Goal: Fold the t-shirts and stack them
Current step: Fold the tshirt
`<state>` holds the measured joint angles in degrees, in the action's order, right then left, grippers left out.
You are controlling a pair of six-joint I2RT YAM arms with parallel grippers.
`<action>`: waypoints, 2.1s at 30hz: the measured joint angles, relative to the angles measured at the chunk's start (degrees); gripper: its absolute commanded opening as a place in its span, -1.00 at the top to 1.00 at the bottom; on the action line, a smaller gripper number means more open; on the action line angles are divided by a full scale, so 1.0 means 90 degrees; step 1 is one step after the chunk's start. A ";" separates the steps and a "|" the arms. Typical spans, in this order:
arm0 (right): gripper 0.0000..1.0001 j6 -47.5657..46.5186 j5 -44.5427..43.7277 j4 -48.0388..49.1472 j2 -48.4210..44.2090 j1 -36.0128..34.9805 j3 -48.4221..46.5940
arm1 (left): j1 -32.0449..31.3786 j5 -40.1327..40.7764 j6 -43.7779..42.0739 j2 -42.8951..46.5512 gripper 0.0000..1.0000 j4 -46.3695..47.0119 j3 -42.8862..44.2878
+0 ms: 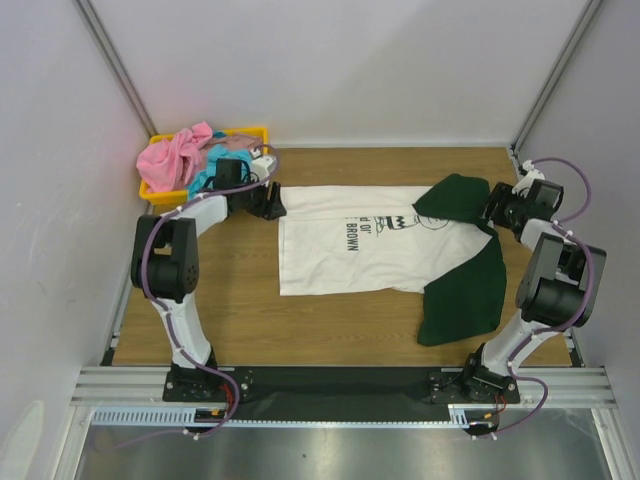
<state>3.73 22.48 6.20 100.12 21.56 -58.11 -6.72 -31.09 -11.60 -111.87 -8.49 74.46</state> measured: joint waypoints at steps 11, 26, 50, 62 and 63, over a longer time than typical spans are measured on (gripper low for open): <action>-0.89 0.0483 -0.0913 -0.0736 -0.0369 -0.0792 -0.1333 | -0.0440 0.0699 0.0937 0.1103 -0.78 0.1010 -0.0245; -0.95 0.1472 -0.4138 -0.2380 0.2601 -0.2278 -0.5289 | -0.1894 0.3390 0.2934 0.0474 -0.82 0.1141 0.0510; -0.42 0.1795 -0.4804 -0.3293 0.3939 -0.2336 -0.6188 | -0.1863 0.3888 0.3458 -0.0287 -0.81 0.0884 0.0631; -0.21 0.1389 -0.5183 -0.3436 0.4461 -0.2642 -0.6963 | -0.1863 0.3886 0.3458 -0.0291 -0.81 0.0882 0.0648; -0.17 0.1345 -0.5226 -0.3444 0.4486 -0.2684 -0.7016 | -0.1858 0.3886 0.3458 -0.0294 -0.80 0.0882 0.0651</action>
<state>15.84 -24.56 -24.80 140.49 -2.59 -121.25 -23.44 3.88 19.53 -114.52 -0.56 80.31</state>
